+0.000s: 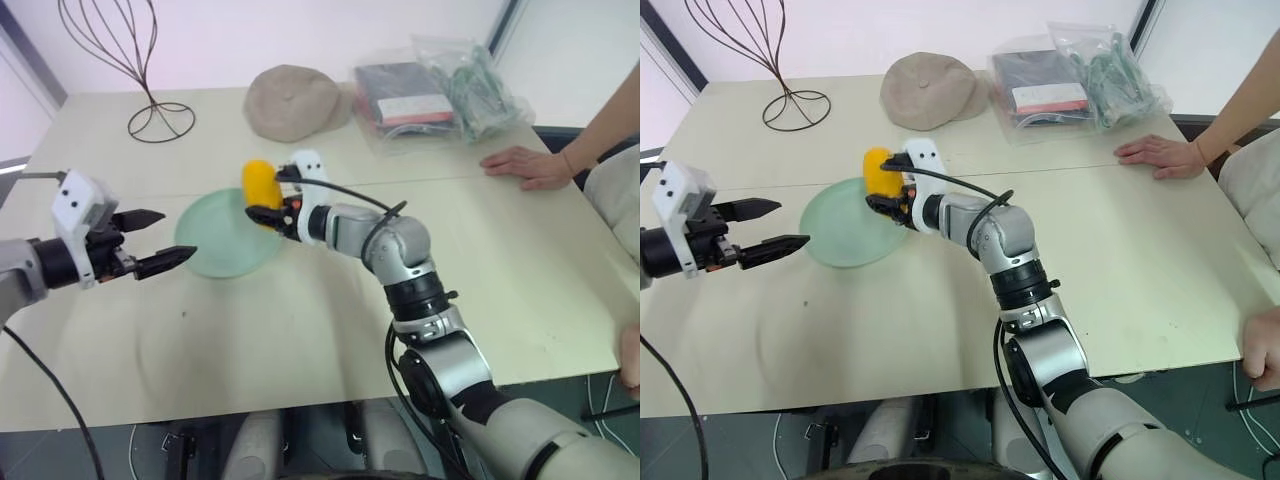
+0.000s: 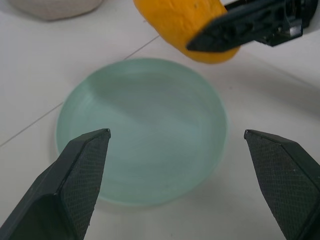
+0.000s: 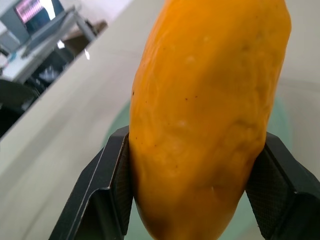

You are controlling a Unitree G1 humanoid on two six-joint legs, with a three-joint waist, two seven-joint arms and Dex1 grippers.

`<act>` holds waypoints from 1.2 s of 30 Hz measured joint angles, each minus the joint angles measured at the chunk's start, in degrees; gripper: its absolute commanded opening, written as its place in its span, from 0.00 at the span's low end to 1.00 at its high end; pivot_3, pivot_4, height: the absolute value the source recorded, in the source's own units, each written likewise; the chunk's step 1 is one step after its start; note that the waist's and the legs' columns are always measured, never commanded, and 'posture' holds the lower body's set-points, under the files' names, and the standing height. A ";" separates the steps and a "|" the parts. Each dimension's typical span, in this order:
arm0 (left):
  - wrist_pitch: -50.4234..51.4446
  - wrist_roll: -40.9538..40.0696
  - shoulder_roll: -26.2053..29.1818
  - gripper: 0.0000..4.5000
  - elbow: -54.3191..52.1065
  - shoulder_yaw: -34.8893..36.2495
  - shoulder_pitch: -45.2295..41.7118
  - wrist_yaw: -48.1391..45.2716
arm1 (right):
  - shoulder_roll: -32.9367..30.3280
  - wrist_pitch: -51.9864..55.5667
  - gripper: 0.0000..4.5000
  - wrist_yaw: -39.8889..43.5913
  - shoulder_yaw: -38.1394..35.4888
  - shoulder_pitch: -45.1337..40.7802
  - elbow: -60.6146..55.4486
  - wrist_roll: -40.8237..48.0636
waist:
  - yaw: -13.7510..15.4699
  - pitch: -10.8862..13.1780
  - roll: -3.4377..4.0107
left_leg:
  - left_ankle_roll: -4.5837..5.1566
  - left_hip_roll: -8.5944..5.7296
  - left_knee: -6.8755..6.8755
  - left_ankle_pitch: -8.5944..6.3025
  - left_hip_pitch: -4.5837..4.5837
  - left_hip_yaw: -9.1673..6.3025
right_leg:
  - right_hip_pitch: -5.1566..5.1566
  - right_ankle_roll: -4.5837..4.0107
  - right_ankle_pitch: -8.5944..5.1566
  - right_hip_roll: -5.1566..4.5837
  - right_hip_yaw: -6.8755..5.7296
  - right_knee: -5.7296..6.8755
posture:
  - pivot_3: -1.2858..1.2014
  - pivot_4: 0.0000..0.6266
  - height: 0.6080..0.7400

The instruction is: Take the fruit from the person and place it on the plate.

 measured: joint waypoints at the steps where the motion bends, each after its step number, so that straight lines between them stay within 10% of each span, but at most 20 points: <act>1: 0.20 -0.03 0.23 1.00 -0.24 0.62 0.88 -0.10 | 0.01 0.00 0.53 0.57 0.66 0.38 0.00 -0.46 | -0.06 0.00 0.00 | 0.00 0.00 -0.01 0.00 0.00 -0.01 | -0.01 -0.01 -0.01 0.00 0.00 0.01 | 0.52 0.24 1.00; 34: 3.52 -1.76 -0.31 1.00 -5.33 5.73 3.50 2.21 | 5.42 -16.18 0.53 9.63 7.99 -4.00 17.08 -12.22 | -0.18 0.00 0.01 | -0.14 0.00 -0.14 0.05 0.01 -0.04 | -0.08 -0.07 -0.03 0.01 -0.03 0.01 | 0.52 0.24 1.00; 36: 3.52 -1.76 -0.34 1.00 -5.33 5.66 3.42 2.22 | 5.43 -17.28 0.76 9.87 8.00 -4.19 17.84 -12.88 | -0.19 0.00 0.01 | -0.14 0.00 -0.15 0.05 0.01 -0.04 | -0.09 -0.08 -0.03 0.01 -0.03 0.01 | 0.52 0.24 1.00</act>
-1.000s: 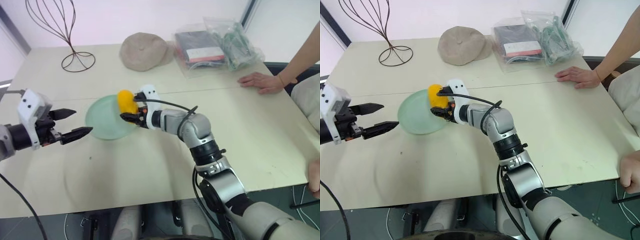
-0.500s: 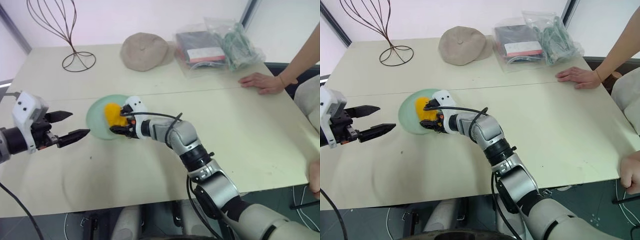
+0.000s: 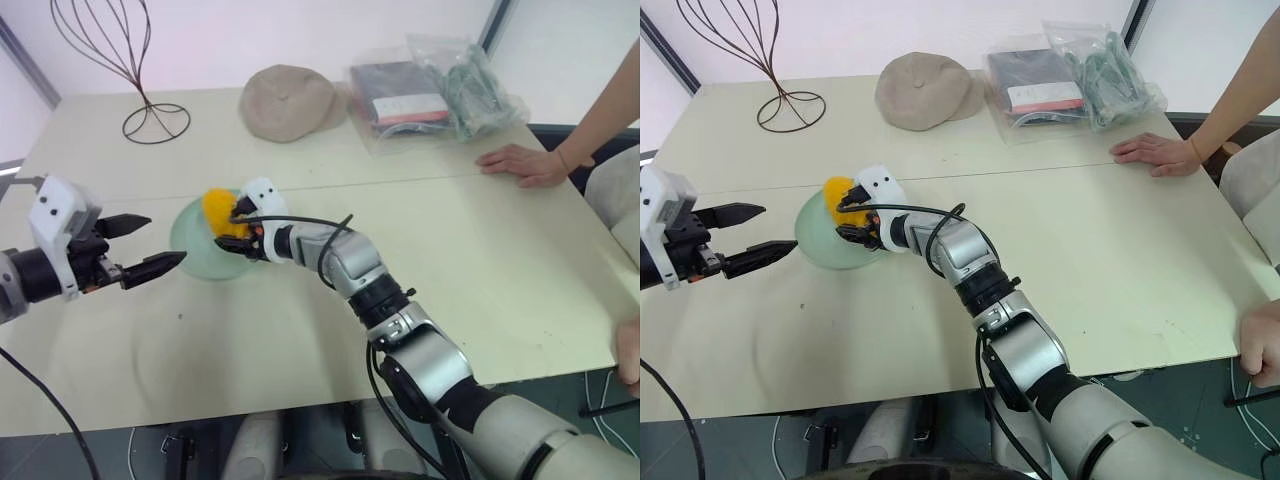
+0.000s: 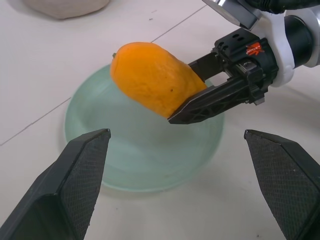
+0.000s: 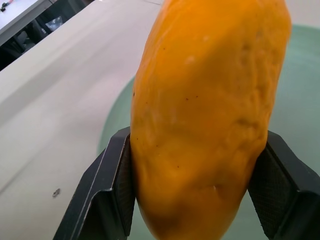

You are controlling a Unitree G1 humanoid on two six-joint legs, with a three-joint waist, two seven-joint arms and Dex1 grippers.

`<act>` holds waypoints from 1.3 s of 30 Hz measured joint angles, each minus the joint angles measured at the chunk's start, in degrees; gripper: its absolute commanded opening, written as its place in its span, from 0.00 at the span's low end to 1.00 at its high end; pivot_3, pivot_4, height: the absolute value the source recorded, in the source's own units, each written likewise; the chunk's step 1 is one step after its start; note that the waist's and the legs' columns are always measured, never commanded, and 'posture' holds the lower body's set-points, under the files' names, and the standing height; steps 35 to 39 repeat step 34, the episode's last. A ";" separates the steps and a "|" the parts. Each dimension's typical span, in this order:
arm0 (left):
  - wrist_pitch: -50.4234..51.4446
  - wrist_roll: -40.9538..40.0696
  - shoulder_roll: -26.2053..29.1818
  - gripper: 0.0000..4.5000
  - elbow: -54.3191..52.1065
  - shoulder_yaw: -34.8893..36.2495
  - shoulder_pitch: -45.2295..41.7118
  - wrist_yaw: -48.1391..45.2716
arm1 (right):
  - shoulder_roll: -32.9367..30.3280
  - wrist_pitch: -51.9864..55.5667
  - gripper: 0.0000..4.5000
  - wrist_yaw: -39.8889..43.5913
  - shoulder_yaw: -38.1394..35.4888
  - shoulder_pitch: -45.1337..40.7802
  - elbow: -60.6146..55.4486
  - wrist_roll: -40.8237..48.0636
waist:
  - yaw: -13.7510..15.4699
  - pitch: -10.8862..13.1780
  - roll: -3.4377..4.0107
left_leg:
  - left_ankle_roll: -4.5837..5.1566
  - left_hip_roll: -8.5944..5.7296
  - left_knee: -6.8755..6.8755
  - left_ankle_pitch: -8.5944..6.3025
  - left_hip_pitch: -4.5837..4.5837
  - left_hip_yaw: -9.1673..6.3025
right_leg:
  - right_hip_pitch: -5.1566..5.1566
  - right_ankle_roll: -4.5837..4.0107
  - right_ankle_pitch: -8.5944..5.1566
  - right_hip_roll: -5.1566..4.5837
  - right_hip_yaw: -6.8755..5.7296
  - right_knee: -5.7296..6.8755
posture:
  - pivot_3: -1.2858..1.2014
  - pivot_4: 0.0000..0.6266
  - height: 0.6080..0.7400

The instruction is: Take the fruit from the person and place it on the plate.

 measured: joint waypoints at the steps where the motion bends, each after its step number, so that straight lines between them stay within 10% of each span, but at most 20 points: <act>1: 0.00 0.00 -0.11 1.00 0.00 -0.09 -0.05 0.03 | 0.00 -0.57 0.83 0.14 0.00 -0.02 0.24 -0.36 | -0.01 0.00 0.00 | 0.00 0.00 0.00 0.00 0.00 0.00 | 0.00 0.00 0.00 0.00 0.00 0.00 | 0.52 0.24 1.00; 3: 0.00 0.00 -0.27 1.00 -0.01 -0.46 -0.07 0.08 | 0.01 -1.39 0.99 0.57 0.02 -0.07 0.44 -1.13 | 0.00 0.00 0.00 | 0.00 0.00 0.00 0.00 0.00 0.00 | 0.00 0.00 0.00 0.00 0.00 0.00 | 0.52 0.24 1.00; 12: -0.03 -0.03 -0.63 1.00 -0.01 -1.25 -0.40 0.65 | -1.28 -1.71 0.99 2.34 0.13 -0.36 -1.28 -2.70 | 0.05 0.01 0.01 | -0.01 0.00 0.00 0.01 -0.01 0.00 | -0.02 0.00 0.00 -0.01 0.00 0.00 | 0.52 0.24 1.00; 28: -2.15 0.19 -1.11 1.00 2.68 -4.50 -2.16 -0.89 | -40.92 22.29 0.99 19.84 -13.99 12.29 -54.43 14.90 | 0.37 -0.01 -0.02 | 0.03 0.00 0.01 0.00 0.00 -0.02 | 0.12 0.00 -0.02 -0.05 0.00 -0.08 | 0.52 0.24 1.00; 39: -3.59 0.30 -1.11 1.00 4.43 -6.77 -4.19 -1.75 | -48.55 25.95 0.99 21.68 -22.36 16.56 -60.72 22.75 | 0.28 0.00 -0.02 | 0.05 0.02 0.04 0.00 0.02 0.02 | 0.16 -0.03 -0.04 -0.03 0.00 -0.10 | 0.52 0.24 1.00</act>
